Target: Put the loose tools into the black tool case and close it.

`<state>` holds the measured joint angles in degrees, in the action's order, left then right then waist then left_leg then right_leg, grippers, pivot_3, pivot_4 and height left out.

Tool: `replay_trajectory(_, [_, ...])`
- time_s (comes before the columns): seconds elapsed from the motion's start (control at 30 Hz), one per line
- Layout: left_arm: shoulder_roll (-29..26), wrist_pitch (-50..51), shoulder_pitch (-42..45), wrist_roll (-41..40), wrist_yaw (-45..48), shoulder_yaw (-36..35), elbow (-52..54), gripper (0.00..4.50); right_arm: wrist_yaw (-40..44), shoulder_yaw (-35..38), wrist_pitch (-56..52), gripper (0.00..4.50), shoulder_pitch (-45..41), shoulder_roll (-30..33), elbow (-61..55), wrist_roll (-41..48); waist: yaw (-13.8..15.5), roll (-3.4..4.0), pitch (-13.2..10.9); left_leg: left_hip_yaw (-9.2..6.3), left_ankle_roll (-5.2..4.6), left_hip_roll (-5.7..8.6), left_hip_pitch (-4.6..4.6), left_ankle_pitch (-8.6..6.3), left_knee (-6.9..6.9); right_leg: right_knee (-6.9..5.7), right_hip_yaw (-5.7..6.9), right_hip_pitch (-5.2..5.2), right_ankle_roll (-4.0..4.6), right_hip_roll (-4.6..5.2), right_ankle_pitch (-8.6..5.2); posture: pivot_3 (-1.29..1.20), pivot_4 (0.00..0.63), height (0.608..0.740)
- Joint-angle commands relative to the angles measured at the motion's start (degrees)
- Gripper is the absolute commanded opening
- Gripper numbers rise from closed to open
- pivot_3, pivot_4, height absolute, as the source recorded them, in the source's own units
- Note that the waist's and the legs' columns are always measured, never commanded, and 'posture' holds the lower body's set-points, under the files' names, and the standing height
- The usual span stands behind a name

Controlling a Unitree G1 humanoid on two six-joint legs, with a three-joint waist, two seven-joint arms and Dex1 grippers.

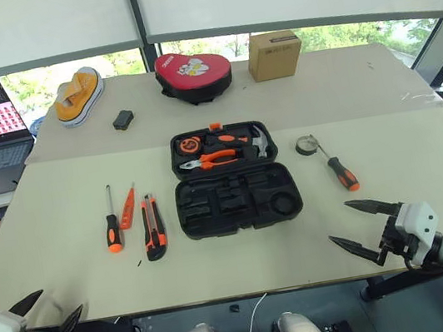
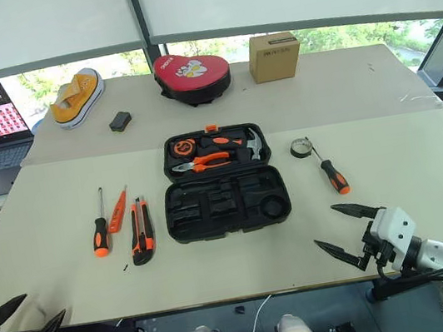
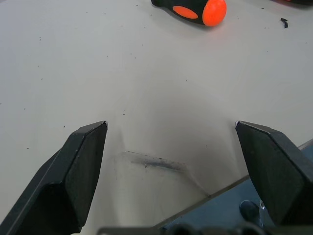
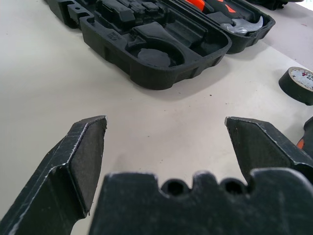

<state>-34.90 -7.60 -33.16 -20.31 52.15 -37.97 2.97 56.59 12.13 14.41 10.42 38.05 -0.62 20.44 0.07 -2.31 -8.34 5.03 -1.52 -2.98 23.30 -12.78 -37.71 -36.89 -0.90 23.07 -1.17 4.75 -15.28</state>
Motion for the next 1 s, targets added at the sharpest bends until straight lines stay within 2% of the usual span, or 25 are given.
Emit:
replay_trajectory(0.03, [0.4,4.3,0.0,-6.1,-3.1,-4.9,0.9,4.49,0.6,-0.2,-2.3,4.50,-2.4,-0.9,-4.7,5.1,0.0,0.00,0.0,0.00,0.00,0.00,0.00,0.00,0.00,0.00,0.00,0.00,0.00,0.00,0.00,0.00,0.150,0.740])
replay_trajectory(0.1, [1.9,13.5,-1.2,-13.2,-7.5,-10.4,1.3,4.49,0.4,-2.1,-6.1,4.50,-6.0,-4.0,-10.5,12.4,-0.6,-0.06,0.0,0.00,0.00,-0.03,0.02,0.00,0.00,-0.02,0.00,0.03,0.00,-0.02,0.00,0.00,0.150,0.740])
replay_trajectory(0.2, [2.3,22.1,-2.9,-16.5,-11.5,-12.4,2.4,4.49,1.0,-2.2,-9.9,4.50,-7.9,-5.4,-13.2,16.7,-1.3,-0.02,-0.1,0.02,0.09,-0.52,-0.04,-0.06,-0.02,-0.11,-0.05,0.04,-0.04,-0.29,0.07,0.00,0.150,0.740])
replay_trajectory(0.3, [0.4,31.9,-2.9,-22.1,-14.0,-12.2,9.0,4.49,2.2,-2.5,-9.9,4.50,-8.2,-6.0,-14.1,16.9,-0.3,-0.11,0.0,-0.02,0.15,-0.50,-0.04,-0.10,-0.01,-0.11,0.13,0.02,-0.01,-0.36,0.03,0.00,0.150,0.740])
replay_trajectory(0.43, [-3.1,41.1,2.9,-27.8,-19.3,-10.9,15.6,4.49,2.6,-3.1,-8.9,4.50,-8.9,-7.1,-13.2,15.1,1.0,-0.13,0.0,-0.07,0.19,-0.47,-0.09,-0.11,-0.06,-0.09,0.27,0.11,0.02,-0.31,0.02,0.00,0.150,0.740])
replay_trajectory(0.47, [-4.2,43.7,4.5,-28.6,-21.1,-10.2,16.7,4.49,3.1,-3.4,-8.6,4.50,-8.7,-7.2,-13.1,14.7,1.0,-0.14,0.0,-0.03,0.58,-0.51,-0.11,-0.31,-0.06,-0.10,0.29,0.11,0.05,-0.30,0.01,0.00,0.150,0.740])
replay_trajectory(0.57, [-8.8,53.4,13.1,-29.6,-28.1,-3.9,18.5,4.49,3.9,-4.1,-7.4,4.50,-8.7,-7.8,-12.0,13.3,0.8,-0.12,0.0,0.02,0.69,-0.52,-0.11,-0.29,-0.06,-0.15,0.24,-0.07,0.21,-0.33,0.04,0.00,0.150,0.740])
replay_trajectory(0.63, [-10.2,57.5,18.3,-30.1,-30.6,-0.2,18.6,4.49,4.2,-4.4,-6.8,4.50,-8.7,-8.1,-11.4,12.6,0.6,-0.08,0.0,0.02,0.29,-0.48,-0.14,-0.01,-0.06,-0.21,0.21,-0.07,0.12,-0.38,0.09,0.00,0.150,0.740])
replay_trajectory(0.7, [-11.2,60.5,22.8,-28.9,-32.4,4.0,18.1,4.49,4.1,-4.3,-6.4,4.50,-8.6,-8.3,-11.1,12.0,0.3,-0.07,0.0,0.04,0.30,-0.48,-0.12,0.00,-0.06,-0.23,0.18,-0.04,0.11,-0.42,0.09,0.00,0.150,0.740])
replay_trajectory(1.0, [-7.9,65.0,36.4,-23.2,-36.1,15.4,9.4,4.49,3.6,-3.7,-5.1,4.50,-7.4,-9.3,-10.7,10.8,-0.7,-0.07,0.0,0.03,0.35,-0.49,-0.11,-0.01,0.00,-0.28,0.15,0.02,0.11,-0.54,0.10,0.00,0.150,0.740])
